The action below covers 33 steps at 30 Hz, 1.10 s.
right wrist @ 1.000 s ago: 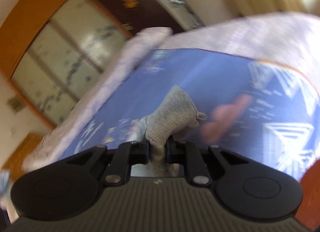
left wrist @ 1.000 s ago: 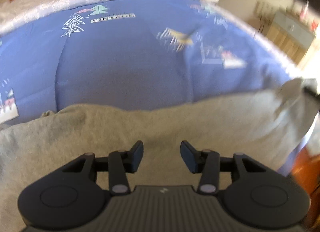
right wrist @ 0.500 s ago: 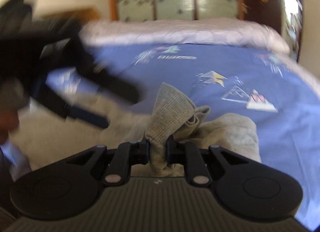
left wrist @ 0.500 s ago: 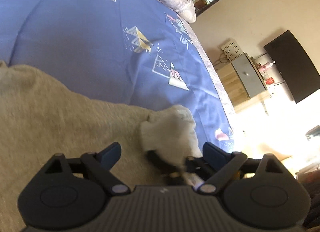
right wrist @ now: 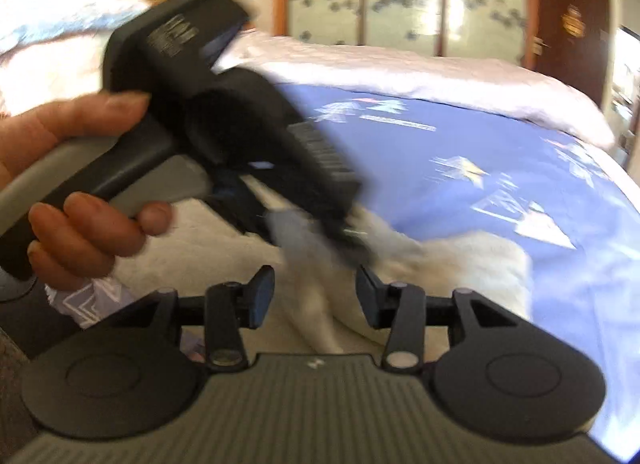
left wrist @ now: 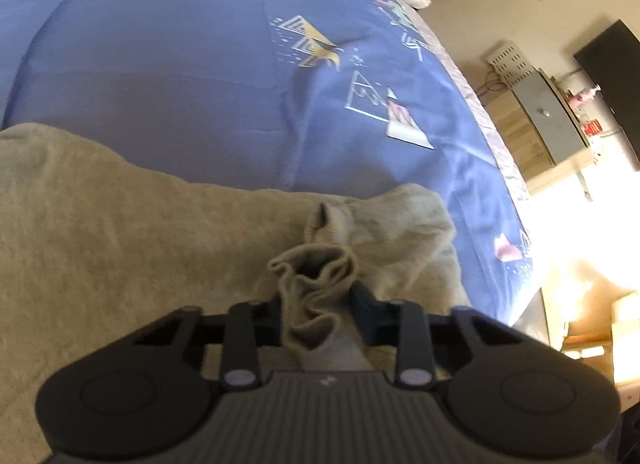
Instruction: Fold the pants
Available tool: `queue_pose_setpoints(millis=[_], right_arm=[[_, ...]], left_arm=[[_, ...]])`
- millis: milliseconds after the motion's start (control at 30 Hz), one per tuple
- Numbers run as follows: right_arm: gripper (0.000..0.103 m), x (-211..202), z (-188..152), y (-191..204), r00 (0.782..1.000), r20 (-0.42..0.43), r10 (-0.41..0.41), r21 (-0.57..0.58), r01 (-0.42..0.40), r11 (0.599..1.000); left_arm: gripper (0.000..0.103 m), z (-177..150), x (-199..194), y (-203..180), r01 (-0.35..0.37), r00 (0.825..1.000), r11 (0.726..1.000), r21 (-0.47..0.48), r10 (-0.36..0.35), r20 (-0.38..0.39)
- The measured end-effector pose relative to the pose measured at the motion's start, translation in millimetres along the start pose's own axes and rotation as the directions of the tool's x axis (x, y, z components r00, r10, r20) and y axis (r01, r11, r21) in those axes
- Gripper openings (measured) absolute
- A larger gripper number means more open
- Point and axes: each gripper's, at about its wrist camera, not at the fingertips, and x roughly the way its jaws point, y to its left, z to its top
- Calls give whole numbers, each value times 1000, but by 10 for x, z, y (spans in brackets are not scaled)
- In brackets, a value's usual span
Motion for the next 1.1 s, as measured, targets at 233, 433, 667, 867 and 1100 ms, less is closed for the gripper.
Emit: queue_pose_setpoints(millis=[233, 433, 667, 867, 1100], right_arm=[[48, -261, -157, -625, 991, -5, -135, 235, 132, 963], [48, -357, -230, -782, 989, 17, -145, 397, 126, 909], [48, -42, -248, -503, 996, -54, -77, 405, 92, 910], [48, 84, -265, -423, 987, -131, -95, 391, 139, 910], [49, 97, -63, -608, 994, -56, -95, 457, 110, 883]], left_arm=[[13, -78, -290, 46, 12, 994, 1000, 24, -14, 104], [13, -221, -783, 330, -23, 981, 1000, -13, 25, 194], [13, -339, -834, 668, -70, 981, 993, -94, 86, 174], [19, -380, -657, 755, -130, 980, 987, -94, 142, 142], [20, -406, -668, 747, -134, 978, 988, -80, 145, 148]])
